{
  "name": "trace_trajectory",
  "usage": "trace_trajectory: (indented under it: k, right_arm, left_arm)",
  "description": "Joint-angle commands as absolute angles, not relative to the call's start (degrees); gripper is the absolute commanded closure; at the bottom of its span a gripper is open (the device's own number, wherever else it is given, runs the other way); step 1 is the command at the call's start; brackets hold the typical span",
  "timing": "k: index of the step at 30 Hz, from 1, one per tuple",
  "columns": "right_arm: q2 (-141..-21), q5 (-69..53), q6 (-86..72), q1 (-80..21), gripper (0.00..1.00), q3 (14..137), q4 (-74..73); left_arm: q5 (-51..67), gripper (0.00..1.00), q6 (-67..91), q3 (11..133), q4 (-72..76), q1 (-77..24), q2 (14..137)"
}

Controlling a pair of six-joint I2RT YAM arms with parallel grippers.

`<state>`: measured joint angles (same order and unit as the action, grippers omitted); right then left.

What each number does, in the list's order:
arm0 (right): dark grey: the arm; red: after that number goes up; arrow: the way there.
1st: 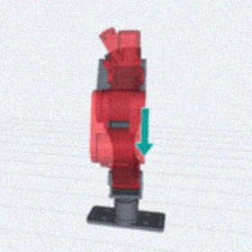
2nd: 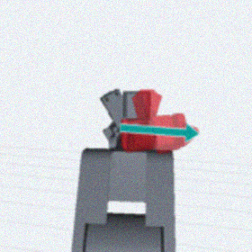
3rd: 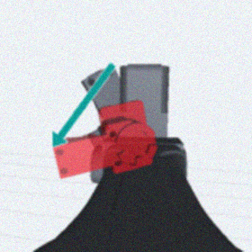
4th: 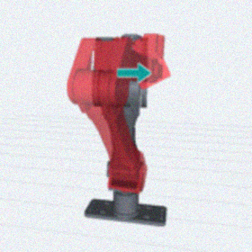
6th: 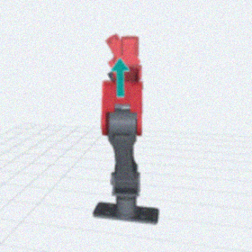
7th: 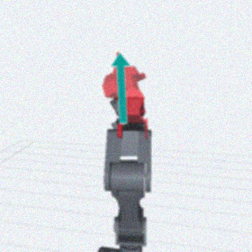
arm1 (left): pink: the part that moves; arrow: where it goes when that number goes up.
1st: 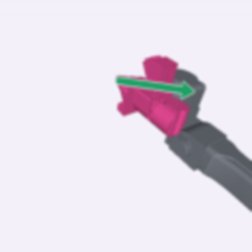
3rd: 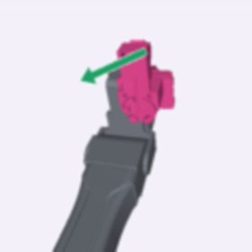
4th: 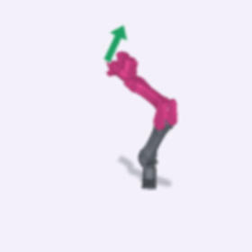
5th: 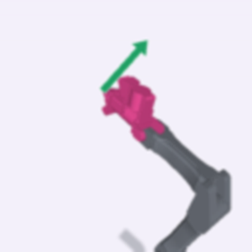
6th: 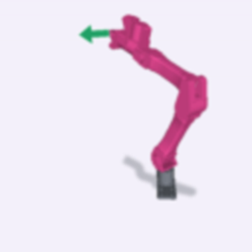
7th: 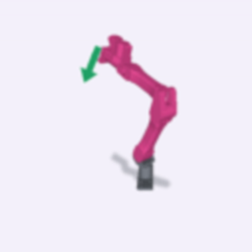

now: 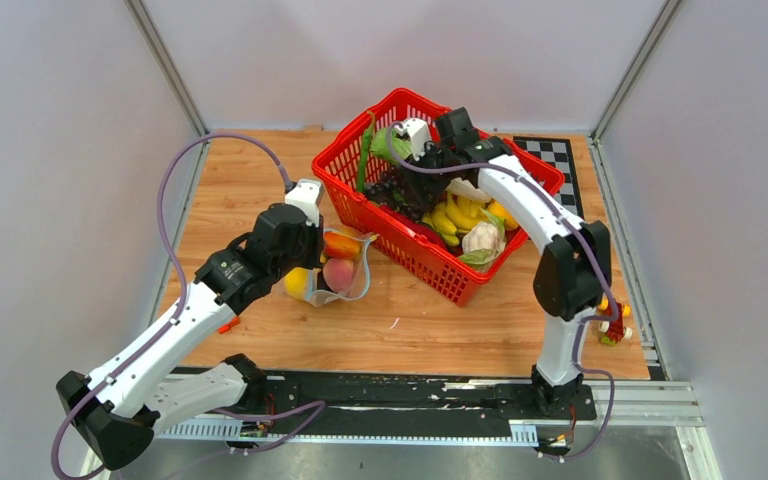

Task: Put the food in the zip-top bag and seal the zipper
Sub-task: Pick up the fake fruit from the bin.

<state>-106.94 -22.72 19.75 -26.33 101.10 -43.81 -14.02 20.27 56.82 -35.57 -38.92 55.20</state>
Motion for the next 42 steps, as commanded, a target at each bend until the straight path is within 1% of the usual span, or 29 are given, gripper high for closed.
trace_trajectory:
  k: [1,2,4,5,7,10,13,16,19,22,25,27,29,31,34,36,38,42]
  right_arm:
    - [-114.05,-12.84,15.33,-26.21,0.34,107.82,-45.04]
    - [-114.69,-8.72,14.44,-26.20,0.33,108.37,-45.37]
    - [-115.71,3.35,11.81,-26.05,0.30,108.18,-44.58]
    - [-115.50,6.60,11.48,-25.70,0.29,107.54,-44.77]
    - [-113.95,7.77,10.88,-24.52,0.29,106.31,-45.97]
    - [-109.20,0.23,11.74,-22.53,0.29,101.24,-46.58]
    - [-105.10,-11.33,14.62,-20.80,0.23,97.35,-49.22]
    - [-105.39,-15.47,16.32,-20.75,0.23,96.58,-54.70]
    - [-107.67,-17.07,16.54,-20.92,0.26,97.07,-58.21]
    - [-109.78,-17.22,16.28,-20.92,0.29,97.16,-58.13]
    - [-111.97,-21.25,16.25,-20.96,0.32,98.51,-59.14]
    - [-113.04,-21.64,15.73,-21.21,0.34,99.07,-59.30]
    - [-113.20,-19.62,15.35,-21.50,0.47,99.63,-59.39]
    - [-112.30,-18.02,14.78,-21.49,0.64,99.80,-58.65]
    - [-109.09,-17.31,14.38,-21.53,0.82,99.35,-57.15]
    - [-106.16,-17.19,14.20,-21.53,0.92,99.15,-56.83]
    - [-102.85,-17.55,14.56,-21.53,0.99,99.07,-57.31]
    - [-96.69,-16.28,15.36,-21.52,1.00,97.61,-57.41]
  left_arm:
    - [-14.27,1.00,20.83,57.10,-34.19,-38.85,54.53]
    - [-14.17,1.00,20.86,57.27,-34.35,-38.85,54.56]
    - [-13.99,1.00,20.98,57.39,-34.50,-38.85,54.36]
    - [-13.93,1.00,21.00,57.33,-34.67,-38.86,54.20]
    - [-14.04,1.00,21.09,57.25,-35.07,-38.86,53.80]
    - [-14.51,1.00,21.18,56.83,-35.30,-38.88,53.32]
    - [-14.63,1.00,21.20,56.67,-35.03,-38.85,53.23]
    - [-14.11,1.00,20.94,56.86,-34.68,-38.88,53.92]
    - [-13.62,1.00,20.68,57.25,-34.47,-38.85,54.66]
    - [-13.47,1.00,20.73,57.23,-34.28,-38.88,54.85]
    - [-13.35,1.00,20.83,57.03,-34.29,-38.90,54.56]
    - [-13.71,1.00,20.78,56.91,-34.57,-38.87,54.30]
    - [-14.09,1.00,20.91,56.79,-34.72,-38.86,54.06]
    - [-14.31,1.00,20.92,56.60,-34.71,-38.86,53.82]
    - [-14.41,1.00,20.90,56.60,-34.51,-38.85,53.99]
    - [-14.24,1.00,20.83,56.69,-34.45,-38.89,54.25]
    - [-14.17,1.00,20.70,56.78,-34.30,-38.90,54.56]
    - [-14.15,1.00,20.65,56.78,-34.12,-38.85,54.82]
